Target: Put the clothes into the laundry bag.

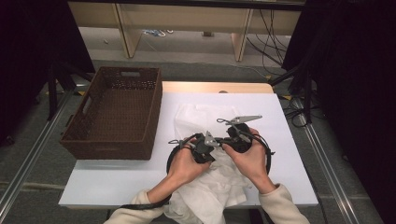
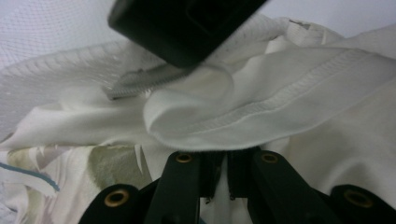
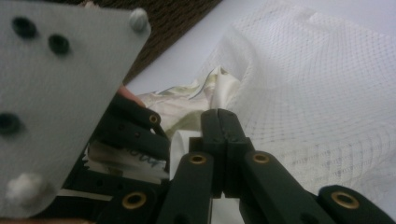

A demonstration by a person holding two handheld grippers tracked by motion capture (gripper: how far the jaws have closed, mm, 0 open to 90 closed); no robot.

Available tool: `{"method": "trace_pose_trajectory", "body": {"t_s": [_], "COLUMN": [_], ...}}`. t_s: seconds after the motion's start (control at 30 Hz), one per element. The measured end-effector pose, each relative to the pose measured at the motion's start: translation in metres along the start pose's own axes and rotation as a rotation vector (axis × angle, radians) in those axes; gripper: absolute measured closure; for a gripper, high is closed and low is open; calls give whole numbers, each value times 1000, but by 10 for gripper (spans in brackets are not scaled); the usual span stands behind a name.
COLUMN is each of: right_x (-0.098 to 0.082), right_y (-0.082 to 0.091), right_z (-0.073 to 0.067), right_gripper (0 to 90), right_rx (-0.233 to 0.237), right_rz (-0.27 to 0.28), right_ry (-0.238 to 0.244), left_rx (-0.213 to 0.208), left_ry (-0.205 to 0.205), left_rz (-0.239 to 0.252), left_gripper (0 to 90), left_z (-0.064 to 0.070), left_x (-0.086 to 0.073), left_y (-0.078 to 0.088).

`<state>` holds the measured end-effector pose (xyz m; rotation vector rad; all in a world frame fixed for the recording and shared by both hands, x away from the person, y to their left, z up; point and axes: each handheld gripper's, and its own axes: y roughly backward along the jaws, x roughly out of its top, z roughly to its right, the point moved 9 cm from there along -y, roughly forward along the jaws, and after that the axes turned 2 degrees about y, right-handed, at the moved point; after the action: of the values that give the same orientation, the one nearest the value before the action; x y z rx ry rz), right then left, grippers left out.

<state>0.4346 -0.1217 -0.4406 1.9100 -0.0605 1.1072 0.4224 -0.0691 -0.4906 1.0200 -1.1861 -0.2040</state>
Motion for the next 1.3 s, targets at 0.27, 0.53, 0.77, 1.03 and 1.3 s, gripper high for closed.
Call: {"method": "trace_pose_trajectory", "body": {"t_s": [0.27, 0.53, 0.77, 1.03, 1.3], "right_x": [2, 3, 3, 1, 1], "right_y": [8, 7, 6, 5, 2], "right_z": [3, 4, 4, 4, 5], "right_gripper": [900, 900, 900, 900, 900], "right_rx": [-11, -12, -13, -16, -15], "right_rz": [2, 11, 9, 1, -3], "right_ry": [-14, 6, 1, 0, 6], "left_rx": [-78, 37, -61, -79, -17], "left_ry": [8, 73, 253, 218, 182], "left_rz": [165, 174, 127, -25, -28], "left_gripper": [334, 280, 307, 412, 839], "left_z": [2, -54, -78, -73, -70], "left_x": [8, -8, -21, -24, -28], "left_y": [47, 91, 46, 10, 12]}}
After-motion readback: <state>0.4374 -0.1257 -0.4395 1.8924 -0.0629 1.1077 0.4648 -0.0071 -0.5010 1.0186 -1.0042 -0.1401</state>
